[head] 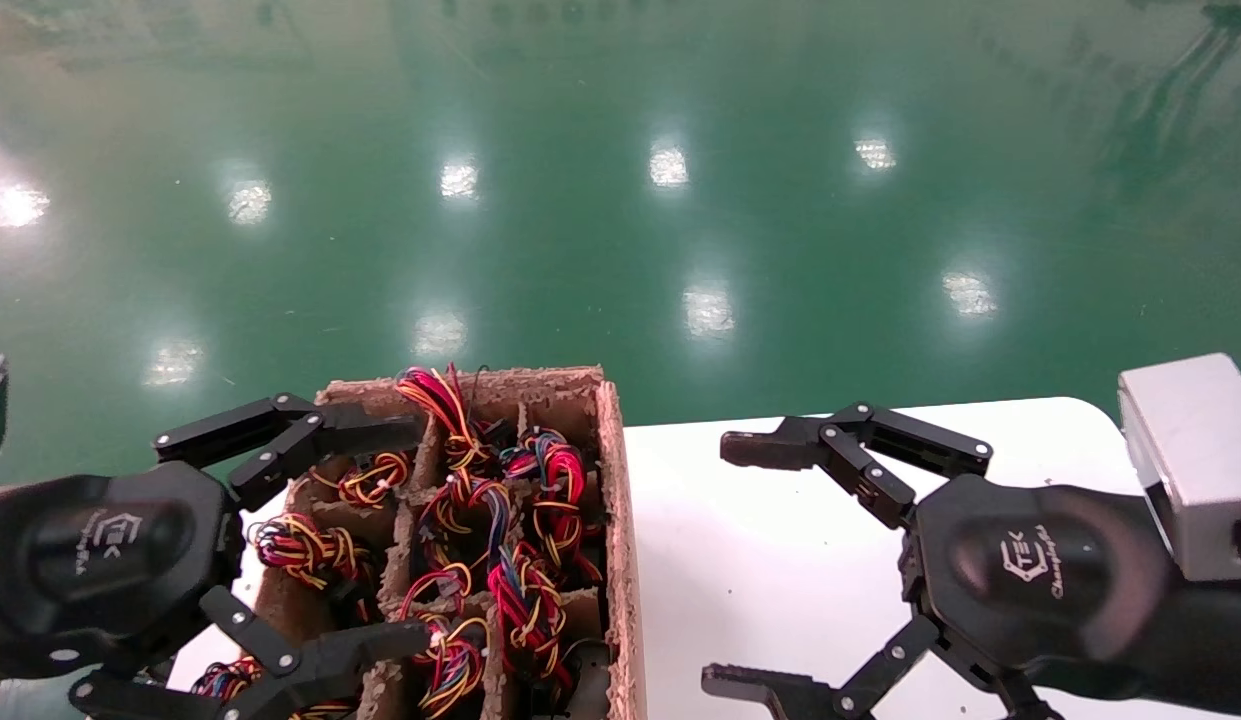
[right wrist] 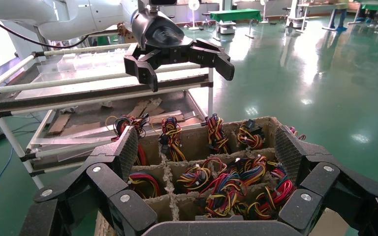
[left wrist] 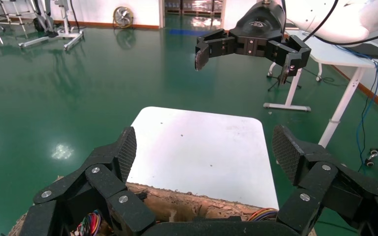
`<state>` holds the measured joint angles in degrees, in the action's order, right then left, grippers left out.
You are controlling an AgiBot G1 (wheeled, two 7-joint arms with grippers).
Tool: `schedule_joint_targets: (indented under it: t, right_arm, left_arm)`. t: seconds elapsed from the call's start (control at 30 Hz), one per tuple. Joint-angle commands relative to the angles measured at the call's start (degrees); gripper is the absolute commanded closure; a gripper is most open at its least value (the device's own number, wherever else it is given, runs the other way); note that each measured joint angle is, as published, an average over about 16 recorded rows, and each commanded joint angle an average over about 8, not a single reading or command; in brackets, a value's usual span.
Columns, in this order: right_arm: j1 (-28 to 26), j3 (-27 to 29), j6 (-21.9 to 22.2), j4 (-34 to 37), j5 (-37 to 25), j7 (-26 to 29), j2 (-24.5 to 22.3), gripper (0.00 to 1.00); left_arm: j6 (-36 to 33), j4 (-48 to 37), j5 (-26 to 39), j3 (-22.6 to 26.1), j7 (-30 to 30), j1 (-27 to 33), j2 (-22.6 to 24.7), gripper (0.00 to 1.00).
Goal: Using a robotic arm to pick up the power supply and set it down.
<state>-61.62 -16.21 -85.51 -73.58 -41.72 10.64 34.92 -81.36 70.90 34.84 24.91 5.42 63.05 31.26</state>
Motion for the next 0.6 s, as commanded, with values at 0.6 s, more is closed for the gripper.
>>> schedule_joint_targets:
  t: [0.6]
  right_arm:
    - [0.0, 0.0, 0.0, 0.0, 0.0, 0.0, 0.0, 0.0]
  left_arm:
    - [0.0, 0.0, 0.0, 0.0, 0.0, 0.0, 0.0, 0.0]
